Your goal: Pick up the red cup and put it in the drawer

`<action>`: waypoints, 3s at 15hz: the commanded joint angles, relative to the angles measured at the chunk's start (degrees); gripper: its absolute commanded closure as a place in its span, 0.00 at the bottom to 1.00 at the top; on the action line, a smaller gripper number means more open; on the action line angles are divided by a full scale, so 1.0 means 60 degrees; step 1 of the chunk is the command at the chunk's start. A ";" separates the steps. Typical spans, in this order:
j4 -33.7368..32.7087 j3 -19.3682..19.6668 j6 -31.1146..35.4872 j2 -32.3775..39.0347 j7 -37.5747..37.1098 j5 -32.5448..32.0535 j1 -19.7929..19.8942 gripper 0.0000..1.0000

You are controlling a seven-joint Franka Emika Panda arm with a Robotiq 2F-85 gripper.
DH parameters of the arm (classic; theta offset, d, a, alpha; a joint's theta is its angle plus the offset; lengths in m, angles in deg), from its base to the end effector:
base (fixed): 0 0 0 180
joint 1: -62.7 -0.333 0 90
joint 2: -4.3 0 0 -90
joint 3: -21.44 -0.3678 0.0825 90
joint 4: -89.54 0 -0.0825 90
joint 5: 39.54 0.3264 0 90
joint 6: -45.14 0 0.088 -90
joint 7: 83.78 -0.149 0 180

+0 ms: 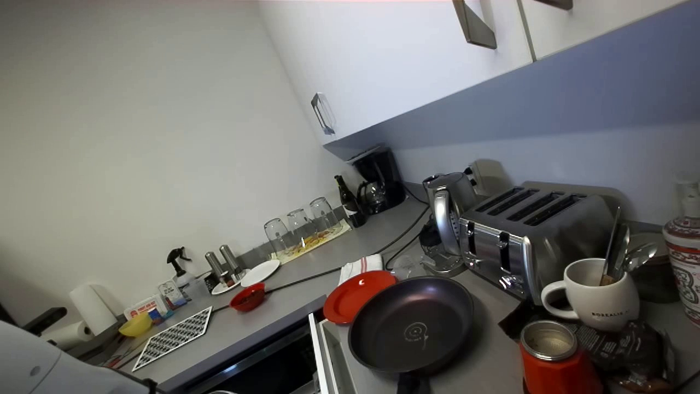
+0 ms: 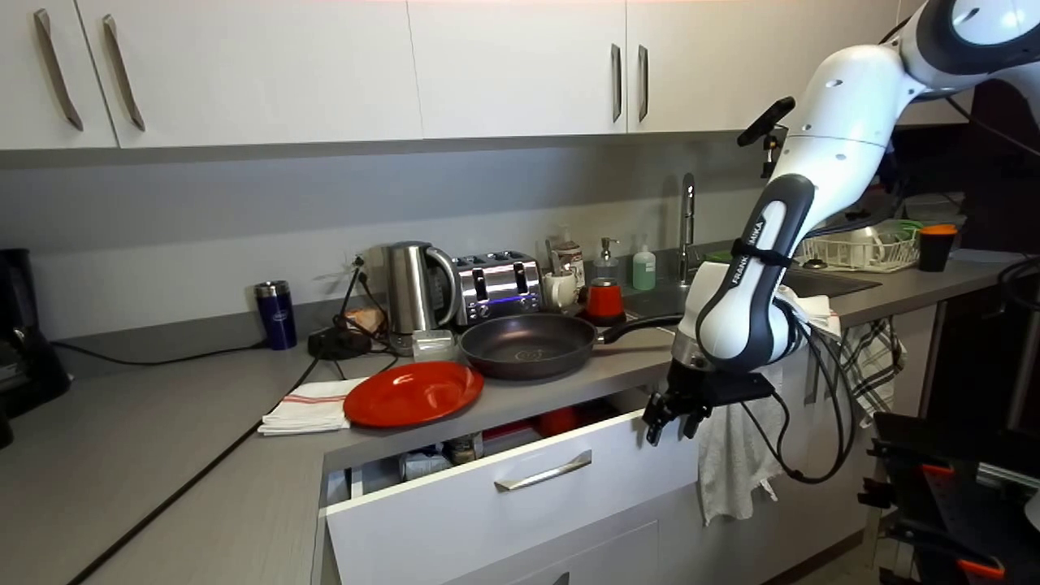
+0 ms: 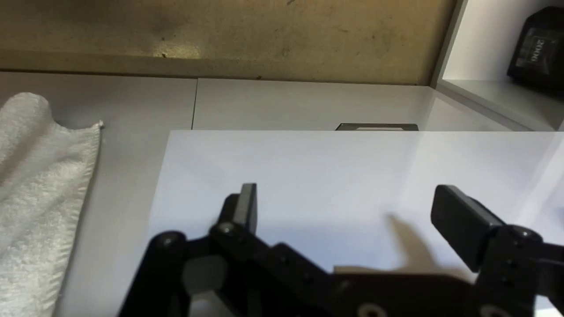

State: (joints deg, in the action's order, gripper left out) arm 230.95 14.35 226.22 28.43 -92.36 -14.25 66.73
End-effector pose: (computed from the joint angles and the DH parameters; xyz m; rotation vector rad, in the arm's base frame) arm 0.5046 -0.0114 0.2170 -2.8791 0.8223 -0.3699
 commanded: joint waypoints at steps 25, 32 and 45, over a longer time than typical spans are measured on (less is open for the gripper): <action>-0.3171 0.1121 -0.1691 0.1131 -0.0728 -0.1139 -0.0203 0.00; -0.2334 -0.0542 -0.1214 0.0548 -0.0338 -0.0474 0.0370 0.00; 0.1573 -0.4498 0.0125 -0.2601 -0.0060 0.0808 0.2182 0.00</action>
State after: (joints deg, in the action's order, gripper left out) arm 233.39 -8.63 225.71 20.42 -93.37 -11.38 78.33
